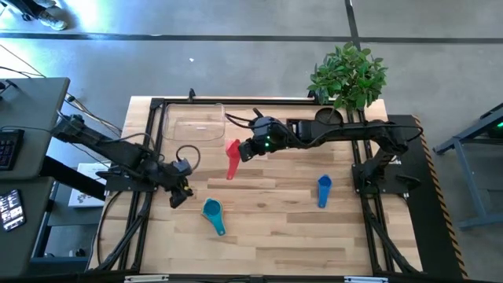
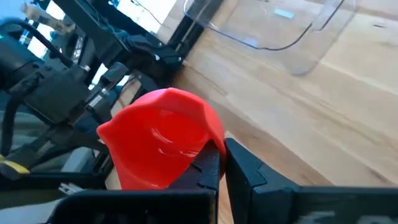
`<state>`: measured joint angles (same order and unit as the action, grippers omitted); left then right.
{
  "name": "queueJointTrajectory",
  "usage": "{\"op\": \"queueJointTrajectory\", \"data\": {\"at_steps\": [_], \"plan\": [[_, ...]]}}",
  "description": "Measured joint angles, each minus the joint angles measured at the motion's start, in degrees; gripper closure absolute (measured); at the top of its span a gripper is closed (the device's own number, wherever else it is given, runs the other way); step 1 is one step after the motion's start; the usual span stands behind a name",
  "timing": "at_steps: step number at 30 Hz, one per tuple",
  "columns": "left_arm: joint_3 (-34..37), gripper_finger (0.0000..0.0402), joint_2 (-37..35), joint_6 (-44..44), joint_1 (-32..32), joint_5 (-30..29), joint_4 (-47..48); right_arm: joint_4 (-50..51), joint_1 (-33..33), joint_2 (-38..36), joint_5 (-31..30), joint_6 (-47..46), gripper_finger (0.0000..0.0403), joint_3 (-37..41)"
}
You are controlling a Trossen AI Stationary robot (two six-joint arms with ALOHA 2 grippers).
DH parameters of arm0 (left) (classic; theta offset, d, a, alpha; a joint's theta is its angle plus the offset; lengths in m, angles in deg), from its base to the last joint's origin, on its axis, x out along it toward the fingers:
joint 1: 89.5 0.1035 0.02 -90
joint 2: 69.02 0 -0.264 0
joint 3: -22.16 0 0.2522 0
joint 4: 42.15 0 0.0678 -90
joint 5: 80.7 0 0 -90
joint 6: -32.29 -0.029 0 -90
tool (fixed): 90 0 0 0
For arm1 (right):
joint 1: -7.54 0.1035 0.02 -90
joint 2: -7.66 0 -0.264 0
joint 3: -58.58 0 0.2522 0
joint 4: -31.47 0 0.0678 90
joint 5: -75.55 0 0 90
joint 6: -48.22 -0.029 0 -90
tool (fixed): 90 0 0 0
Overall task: Nest measuring cups in basket
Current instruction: Stack the red measuring cup on top of the light blue measuring cup
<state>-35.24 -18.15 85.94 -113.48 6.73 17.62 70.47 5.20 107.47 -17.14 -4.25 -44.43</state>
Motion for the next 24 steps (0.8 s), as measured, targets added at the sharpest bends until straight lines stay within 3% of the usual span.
{"op": "queueJointTrajectory", "data": {"at_steps": [8, 16, 24], "plan": [[0.0, 0.0339, 9.9, 3.1, -3.6, 0.0, -0.1, 2.5, 0.0, 0.0, 2.3, 1.6, 0.0403, 0.0], [0.0, 0.0339, 20.0, 12.8, -4.6, 0.2, -2.8, 2.8, 0.0, 0.0, 3.2, 3.5, 0.0403, 0.0], [0.0, 0.0339, 26.2, 17.5, -4.6, 2.0, -5.2, 3.0, 0.0, 0.0, 5.0, 5.0, 0.0403, 0.0]]}}
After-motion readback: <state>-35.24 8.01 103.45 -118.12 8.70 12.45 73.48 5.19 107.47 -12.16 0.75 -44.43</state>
